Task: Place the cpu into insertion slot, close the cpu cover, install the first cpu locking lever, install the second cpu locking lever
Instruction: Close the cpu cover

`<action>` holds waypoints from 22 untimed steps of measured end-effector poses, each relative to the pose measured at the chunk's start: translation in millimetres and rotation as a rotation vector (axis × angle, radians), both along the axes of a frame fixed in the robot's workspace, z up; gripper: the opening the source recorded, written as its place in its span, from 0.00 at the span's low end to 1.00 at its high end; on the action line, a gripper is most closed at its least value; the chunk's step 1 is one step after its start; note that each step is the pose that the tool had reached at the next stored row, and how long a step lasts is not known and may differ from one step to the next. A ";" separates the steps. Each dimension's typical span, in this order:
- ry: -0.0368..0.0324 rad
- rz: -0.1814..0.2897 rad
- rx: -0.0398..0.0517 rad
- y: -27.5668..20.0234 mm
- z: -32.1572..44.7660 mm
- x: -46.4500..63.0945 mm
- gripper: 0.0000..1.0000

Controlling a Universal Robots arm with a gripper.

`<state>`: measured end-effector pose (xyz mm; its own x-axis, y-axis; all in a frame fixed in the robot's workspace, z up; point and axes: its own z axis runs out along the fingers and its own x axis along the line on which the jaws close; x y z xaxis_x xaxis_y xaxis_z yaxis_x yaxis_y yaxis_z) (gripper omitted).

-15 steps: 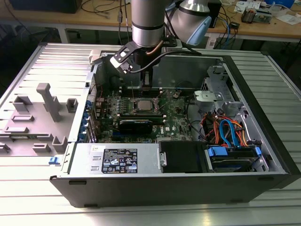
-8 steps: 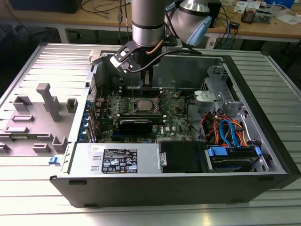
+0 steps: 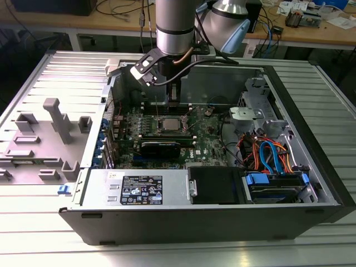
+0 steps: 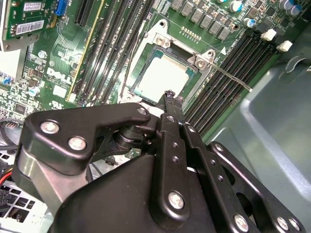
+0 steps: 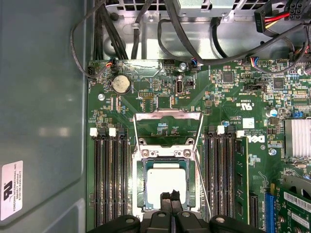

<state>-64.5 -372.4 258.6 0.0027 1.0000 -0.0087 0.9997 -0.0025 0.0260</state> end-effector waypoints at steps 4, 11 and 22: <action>0.0000 0.000 -0.0002 0.0 2.1 0.0 0.11; -0.0001 0.000 0.0001 0.0 7.6 0.0 0.11; 0.0001 0.000 -0.0002 0.0 11.2 0.0 0.11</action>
<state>-64.6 -372.4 269.9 0.0028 1.0000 -0.0089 0.9997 -0.0026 0.0259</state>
